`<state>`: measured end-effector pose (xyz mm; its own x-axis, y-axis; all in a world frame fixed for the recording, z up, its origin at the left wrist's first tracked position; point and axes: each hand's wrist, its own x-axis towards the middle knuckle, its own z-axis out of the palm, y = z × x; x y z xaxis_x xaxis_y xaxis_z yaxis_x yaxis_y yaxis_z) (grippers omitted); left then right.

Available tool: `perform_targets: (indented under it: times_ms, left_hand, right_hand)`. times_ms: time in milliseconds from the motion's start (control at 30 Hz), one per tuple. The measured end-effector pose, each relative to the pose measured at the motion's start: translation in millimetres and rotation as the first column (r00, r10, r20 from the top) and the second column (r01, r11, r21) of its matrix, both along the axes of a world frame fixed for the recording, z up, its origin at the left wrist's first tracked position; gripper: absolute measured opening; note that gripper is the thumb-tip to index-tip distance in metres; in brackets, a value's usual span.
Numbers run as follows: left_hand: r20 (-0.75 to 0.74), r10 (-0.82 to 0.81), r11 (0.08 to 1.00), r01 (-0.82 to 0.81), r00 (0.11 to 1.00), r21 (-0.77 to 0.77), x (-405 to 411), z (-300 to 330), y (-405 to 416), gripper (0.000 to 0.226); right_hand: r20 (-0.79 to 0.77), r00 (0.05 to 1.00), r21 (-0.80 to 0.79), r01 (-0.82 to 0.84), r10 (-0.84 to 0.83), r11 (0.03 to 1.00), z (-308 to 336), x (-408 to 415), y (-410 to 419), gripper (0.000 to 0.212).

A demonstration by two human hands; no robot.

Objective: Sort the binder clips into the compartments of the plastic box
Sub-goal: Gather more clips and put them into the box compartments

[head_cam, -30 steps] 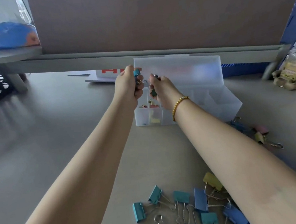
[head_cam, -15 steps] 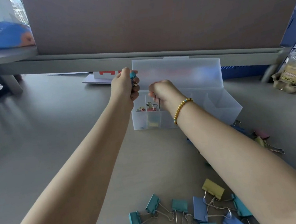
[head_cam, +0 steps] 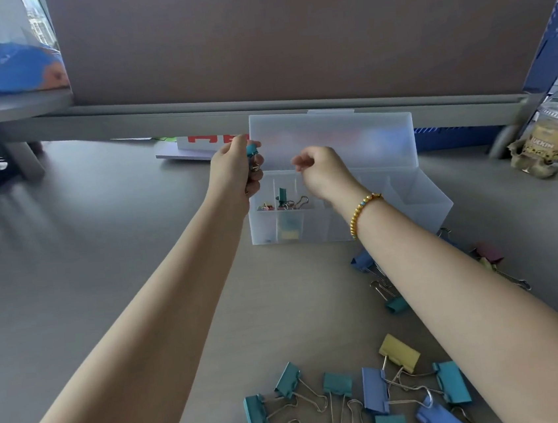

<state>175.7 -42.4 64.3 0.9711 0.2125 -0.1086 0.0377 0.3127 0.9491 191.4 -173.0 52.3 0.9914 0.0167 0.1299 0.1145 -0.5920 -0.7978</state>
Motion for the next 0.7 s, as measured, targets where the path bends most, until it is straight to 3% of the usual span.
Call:
perform_targets:
  times_ms: [100,167,233,400,500,600,700]
  left_hand:
    - [-0.006,-0.004,1.000,0.004,1.000,0.023,-1,-1,1,0.027]
    - [-0.011,-0.004,0.999,0.004,1.000,0.046,-1,-2,0,0.027]
    - [-0.013,-0.002,0.998,0.003,1.000,0.065,-1,-3,-1,0.026]
    - [0.005,-0.004,0.998,0.003,1.000,0.070,-3,-4,-1,0.025]
    - [0.002,0.012,0.997,-0.012,1.000,0.076,-3,-5,1,0.025]
    - [0.000,0.026,0.996,-0.026,1.000,0.090,-3,-5,4,0.026]
    - [-0.010,0.043,0.995,-0.042,0.999,0.095,-4,-3,6,0.027]
  right_hand:
    - [-0.030,1.000,-0.344,-0.018,0.008,0.939,7,-4,-15,0.022]
    - [-0.191,0.980,-0.344,-0.125,0.061,0.931,11,-7,-17,0.024]
    - [-0.243,0.965,-0.271,-0.169,0.103,0.948,11,-10,-14,0.014]
    - [0.006,0.990,-0.287,-0.136,0.144,0.948,2,-4,-1,0.004]
    - [0.035,0.978,-0.407,-0.174,0.205,0.897,-3,-1,4,0.015]
    - [0.182,0.952,-0.492,-0.128,0.246,0.861,-4,-3,5,0.018]
    - [0.147,0.941,-0.561,-0.176,0.306,0.809,-4,-5,5,0.020]
